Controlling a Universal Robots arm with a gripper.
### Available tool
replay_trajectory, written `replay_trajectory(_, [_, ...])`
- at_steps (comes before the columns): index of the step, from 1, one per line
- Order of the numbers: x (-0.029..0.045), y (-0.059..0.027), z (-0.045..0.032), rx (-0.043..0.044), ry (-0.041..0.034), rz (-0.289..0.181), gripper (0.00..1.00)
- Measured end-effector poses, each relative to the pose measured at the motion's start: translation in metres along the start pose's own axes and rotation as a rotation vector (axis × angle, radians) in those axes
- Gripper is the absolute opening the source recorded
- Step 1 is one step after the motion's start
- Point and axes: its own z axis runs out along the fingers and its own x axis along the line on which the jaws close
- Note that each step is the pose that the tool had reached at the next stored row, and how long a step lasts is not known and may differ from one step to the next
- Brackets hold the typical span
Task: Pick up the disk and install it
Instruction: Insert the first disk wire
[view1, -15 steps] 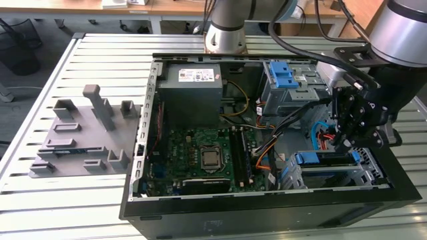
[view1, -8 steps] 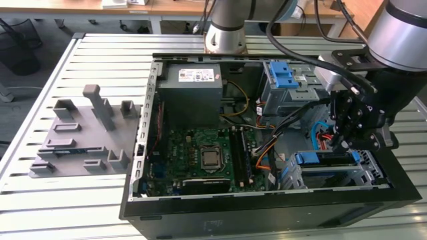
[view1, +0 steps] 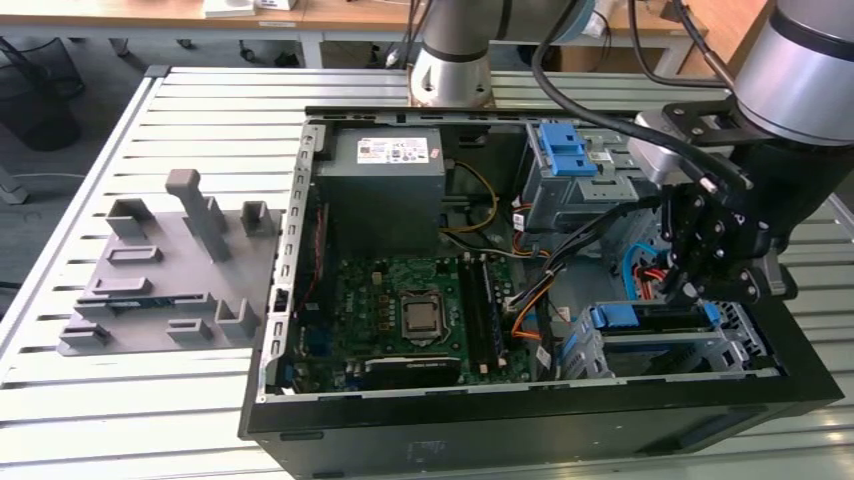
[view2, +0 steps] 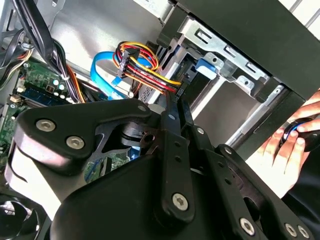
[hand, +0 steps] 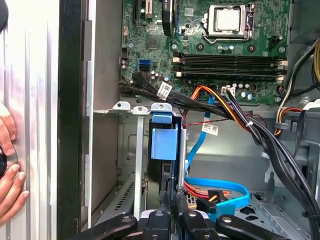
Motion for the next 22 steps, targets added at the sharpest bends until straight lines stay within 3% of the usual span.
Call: replay_trajectory(22, [0.0008,0.0003,0.0045,-0.0003,-0.0019,0.004,0.16])
